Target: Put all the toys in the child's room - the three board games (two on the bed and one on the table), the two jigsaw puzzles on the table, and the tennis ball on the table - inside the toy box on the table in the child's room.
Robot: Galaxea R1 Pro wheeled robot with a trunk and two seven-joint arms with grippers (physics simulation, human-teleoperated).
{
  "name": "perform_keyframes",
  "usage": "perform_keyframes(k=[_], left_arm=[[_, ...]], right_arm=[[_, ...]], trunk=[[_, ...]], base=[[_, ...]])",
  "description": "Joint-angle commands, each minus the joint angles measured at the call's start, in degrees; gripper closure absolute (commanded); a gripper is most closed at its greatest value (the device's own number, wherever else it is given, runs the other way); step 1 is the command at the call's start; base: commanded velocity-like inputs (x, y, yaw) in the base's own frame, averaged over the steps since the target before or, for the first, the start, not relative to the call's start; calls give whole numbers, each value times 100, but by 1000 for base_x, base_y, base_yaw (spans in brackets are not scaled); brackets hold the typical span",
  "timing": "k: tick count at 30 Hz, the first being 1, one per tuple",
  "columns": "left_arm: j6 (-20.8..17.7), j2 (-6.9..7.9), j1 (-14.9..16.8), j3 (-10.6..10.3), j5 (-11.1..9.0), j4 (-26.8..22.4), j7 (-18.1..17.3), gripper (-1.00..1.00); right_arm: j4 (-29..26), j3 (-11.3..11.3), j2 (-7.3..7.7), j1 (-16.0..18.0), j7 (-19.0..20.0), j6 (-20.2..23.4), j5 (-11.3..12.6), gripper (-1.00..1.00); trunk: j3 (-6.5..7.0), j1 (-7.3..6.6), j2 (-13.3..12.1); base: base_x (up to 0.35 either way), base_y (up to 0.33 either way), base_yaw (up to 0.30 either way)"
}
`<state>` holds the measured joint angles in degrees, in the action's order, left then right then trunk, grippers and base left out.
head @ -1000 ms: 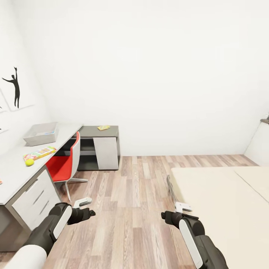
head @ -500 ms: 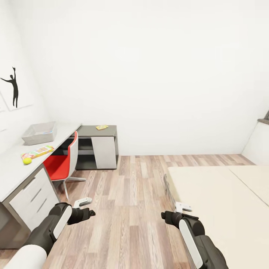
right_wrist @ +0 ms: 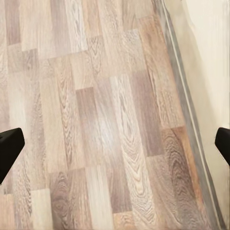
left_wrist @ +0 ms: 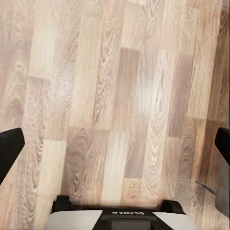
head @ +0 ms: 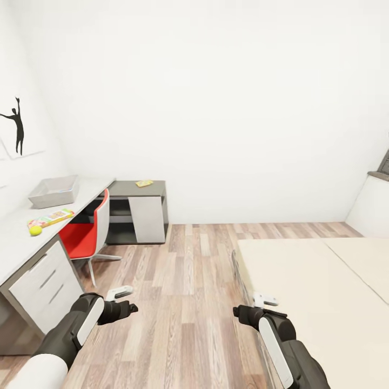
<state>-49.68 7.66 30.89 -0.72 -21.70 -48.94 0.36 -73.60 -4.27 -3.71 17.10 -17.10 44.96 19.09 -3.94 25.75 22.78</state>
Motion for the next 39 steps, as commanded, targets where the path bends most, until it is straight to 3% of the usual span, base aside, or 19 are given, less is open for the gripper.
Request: perform_keyframes(k=[1, 18, 39], left_arm=[[-24, 2, 5, -7, -10, -7, 3, -100], [-24, 7, 4, -7, -10, -10, 5, -100], [-24, 7, 4, -9, -10, -9, 8, -100]], right_arm=[[-5, -8, 1, 5, -56, 13, 60, -100], [-5, -5, 2, 5, -54, 13, 60, -100], [-5, -5, 2, 4, -50, 13, 60, -100]], trunk=[[-13, 4, 13], [-13, 4, 13], [-13, 4, 13]], base=[[-9, -233, 0], [-2, -75, 0], [0, -191, 0]])
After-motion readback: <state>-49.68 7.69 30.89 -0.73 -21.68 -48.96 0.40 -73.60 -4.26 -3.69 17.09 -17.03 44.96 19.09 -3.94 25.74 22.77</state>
